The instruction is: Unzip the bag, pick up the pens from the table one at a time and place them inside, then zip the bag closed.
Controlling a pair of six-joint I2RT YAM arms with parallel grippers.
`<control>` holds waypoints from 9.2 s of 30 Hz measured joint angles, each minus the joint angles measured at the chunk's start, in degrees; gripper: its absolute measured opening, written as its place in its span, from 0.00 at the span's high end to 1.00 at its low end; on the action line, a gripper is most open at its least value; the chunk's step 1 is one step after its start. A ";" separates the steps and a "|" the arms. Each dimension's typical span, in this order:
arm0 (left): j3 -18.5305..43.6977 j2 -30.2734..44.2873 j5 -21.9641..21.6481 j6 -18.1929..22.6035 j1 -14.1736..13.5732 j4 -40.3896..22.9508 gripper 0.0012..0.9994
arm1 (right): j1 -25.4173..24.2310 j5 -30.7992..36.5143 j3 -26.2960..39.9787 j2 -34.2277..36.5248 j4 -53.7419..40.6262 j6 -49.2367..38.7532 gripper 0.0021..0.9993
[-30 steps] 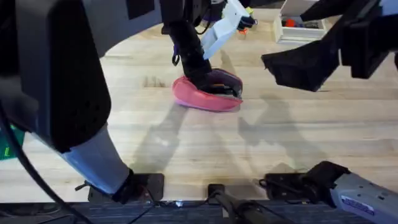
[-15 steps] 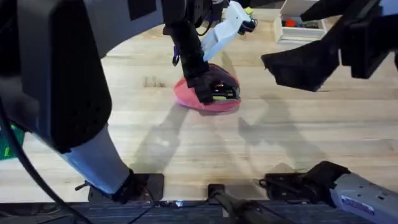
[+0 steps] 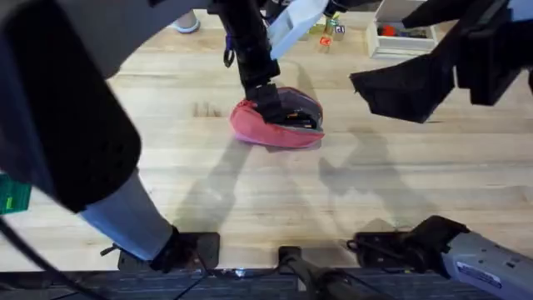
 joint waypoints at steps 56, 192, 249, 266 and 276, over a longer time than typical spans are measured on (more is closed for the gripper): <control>-39.78 -21.81 34.95 39.07 44.11 17.60 0.01 | 0.00 0.02 0.00 6.08 3.91 -0.02 0.00; -40.04 -16.82 39.36 44.10 47.22 15.74 0.01 | 9.18 -12.47 0.00 46.69 23.10 59.65 0.04; -40.04 -16.82 39.36 44.10 47.22 16.20 0.01 | 9.33 -10.29 0.00 41.81 22.53 51.15 0.97; -40.06 -16.82 42.77 44.11 46.67 17.73 0.01 | 9.33 -10.29 0.00 41.79 22.01 50.95 0.97; -40.09 -16.75 44.43 42.81 38.13 25.06 0.01 | 9.33 -10.29 0.00 41.81 22.01 50.95 0.97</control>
